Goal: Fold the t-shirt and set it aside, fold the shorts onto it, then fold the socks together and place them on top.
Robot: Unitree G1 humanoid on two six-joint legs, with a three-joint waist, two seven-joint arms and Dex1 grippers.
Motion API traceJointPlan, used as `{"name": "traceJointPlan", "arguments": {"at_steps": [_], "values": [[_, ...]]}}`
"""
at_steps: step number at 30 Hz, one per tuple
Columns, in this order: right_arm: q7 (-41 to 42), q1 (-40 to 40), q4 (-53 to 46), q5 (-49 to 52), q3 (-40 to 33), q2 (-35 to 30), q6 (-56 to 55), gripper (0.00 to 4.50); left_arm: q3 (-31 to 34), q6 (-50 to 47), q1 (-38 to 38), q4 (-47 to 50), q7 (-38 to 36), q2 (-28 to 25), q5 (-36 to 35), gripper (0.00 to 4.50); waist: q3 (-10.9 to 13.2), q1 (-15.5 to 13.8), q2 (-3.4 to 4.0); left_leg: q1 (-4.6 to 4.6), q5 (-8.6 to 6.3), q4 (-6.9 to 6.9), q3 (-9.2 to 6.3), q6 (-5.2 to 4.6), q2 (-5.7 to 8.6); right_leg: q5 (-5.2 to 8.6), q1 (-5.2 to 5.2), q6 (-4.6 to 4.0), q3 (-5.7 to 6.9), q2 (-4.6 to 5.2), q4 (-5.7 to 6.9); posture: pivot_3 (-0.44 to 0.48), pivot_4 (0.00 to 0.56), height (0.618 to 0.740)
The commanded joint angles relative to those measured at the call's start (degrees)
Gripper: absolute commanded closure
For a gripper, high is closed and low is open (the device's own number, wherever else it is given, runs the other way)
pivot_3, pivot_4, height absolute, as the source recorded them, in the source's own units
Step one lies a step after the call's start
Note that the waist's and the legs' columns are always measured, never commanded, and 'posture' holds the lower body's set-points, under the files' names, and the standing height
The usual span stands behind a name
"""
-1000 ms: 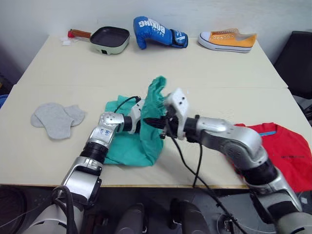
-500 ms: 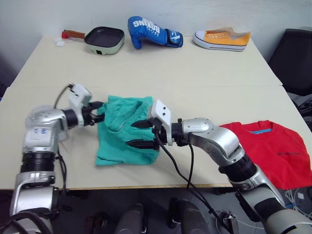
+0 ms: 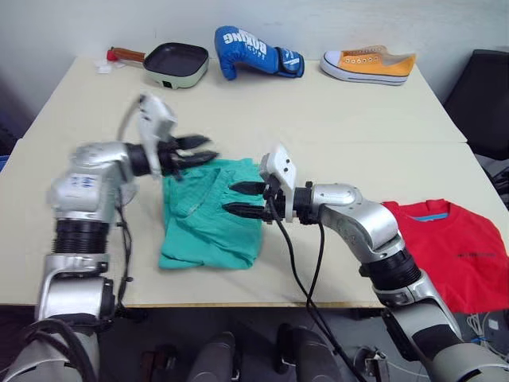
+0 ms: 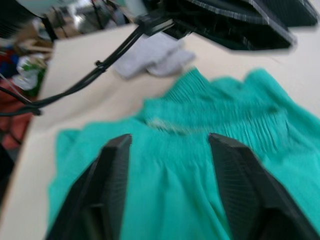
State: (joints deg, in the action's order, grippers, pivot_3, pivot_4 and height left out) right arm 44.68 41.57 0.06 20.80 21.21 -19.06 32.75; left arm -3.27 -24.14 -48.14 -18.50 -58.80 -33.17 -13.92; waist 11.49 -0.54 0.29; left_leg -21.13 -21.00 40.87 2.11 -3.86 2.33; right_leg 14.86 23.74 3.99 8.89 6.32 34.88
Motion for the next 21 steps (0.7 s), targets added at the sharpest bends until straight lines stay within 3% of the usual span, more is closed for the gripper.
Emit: {"name": "traceJointPlan", "arguments": {"at_steps": [1, 3, 4, 9, 12, 15, 18, 21], "values": [[-2.7, 0.3, 6.0, -9.2, 6.1, 2.6, -4.5, 3.46, -3.5, 2.3, 1.5, -1.4, -0.4, -1.0, 4.2, 3.76, 0.0, 1.1, 0.0, 0.03, 0.02, -0.05, 0.03, 0.04, -0.02, 0.0, 0.01, 0.0, -0.03, -0.02, 0.0, 0.0, 0.15, 0.74], [-4.0, 0.7, 8.8, -12.3, 7.4, 4.0, -4.9, 4.16, -3.5, 2.2, 2.5, -2.0, 0.1, -1.0, 4.4, 4.42, 0.0, 1.7, 0.0, 0.07, 0.13, -0.32, 0.12, 0.22, -0.04, 0.02, 0.15, -0.04, -0.13, -0.05, 0.03, 0.0, 0.15, 0.74], [-2.9, 0.5, 8.7, -13.8, 8.6, 3.2, -5.4, 4.48, -4.1, 3.4, 2.9, -3.0, 0.5, -1.2, 5.5, 4.5, 0.0, 2.0, 0.0, 0.04, 0.17, -0.38, 0.11, 0.28, -0.07, 0.04, 0.22, -0.08, -0.13, -0.05, 0.06, 0.0, 0.15, 0.74], [3.7, -4.1, 0.7, -14.5, 9.7, -2.9, -2.8, 4.48, -4.3, 10.6, 2.0, -13.0, 5.0, -1.3, 10.4, 4.5, 0.0, 1.4, -0.02, 0.1, 0.3, -0.61, -0.01, 0.47, -0.14, 0.13, 0.26, -0.23, -0.06, -0.06, 0.12, 0.0, 0.15, 0.74], [6.4, -6.4, -5.0, -12.2, 7.2, -6.1, -0.1, 4.48, -1.4, 12.3, 0.3, -16.4, 5.6, -1.2, 8.3, 4.5, 0.0, 0.4, -0.04, 0.08, 0.32, -0.57, -0.01, 0.42, -0.1, 0.13, 0.23, -0.23, -0.05, 0.01, 0.11, 0.0, 0.15, 0.74], [8.9, -7.0, -8.5, -4.8, 0.0, -6.8, 4.4, 4.48, 4.9, 4.8, 1.6, -9.4, 0.7, -3.0, -0.5, 4.5, 0.0, 0.3, -0.07, 0.06, 0.35, -0.56, -0.02, 0.36, -0.04, 0.11, 0.22, -0.19, -0.05, 0.09, 0.09, 0.0, 0.15, 0.74], [6.5, -3.5, -5.4, -0.6, -7.0, -3.8, 6.6, 4.48, 10.6, -7.1, 7.2, 3.3, -3.5, -6.1, -10.5, 4.5, 0.0, 0.8, -0.07, -0.02, 0.35, -0.57, -0.06, 0.36, -0.05, 0.1, 0.25, -0.18, 0.0, 0.1, 0.06, 0.0, 0.15, 0.74], [0.8, 1.8, 1.9, -2.2, -10.5, 0.3, 5.5, 4.48, 11.4, -11.7, 13.8, 11.2, -3.2, -8.4, -12.4, 4.5, 0.0, 1.5, -0.03, 0.11, 0.37, -0.69, -0.05, 0.39, -0.07, 0.11, 0.26, -0.2, -0.04, 0.09, 0.11, 0.0, 0.15, 0.74]]}}
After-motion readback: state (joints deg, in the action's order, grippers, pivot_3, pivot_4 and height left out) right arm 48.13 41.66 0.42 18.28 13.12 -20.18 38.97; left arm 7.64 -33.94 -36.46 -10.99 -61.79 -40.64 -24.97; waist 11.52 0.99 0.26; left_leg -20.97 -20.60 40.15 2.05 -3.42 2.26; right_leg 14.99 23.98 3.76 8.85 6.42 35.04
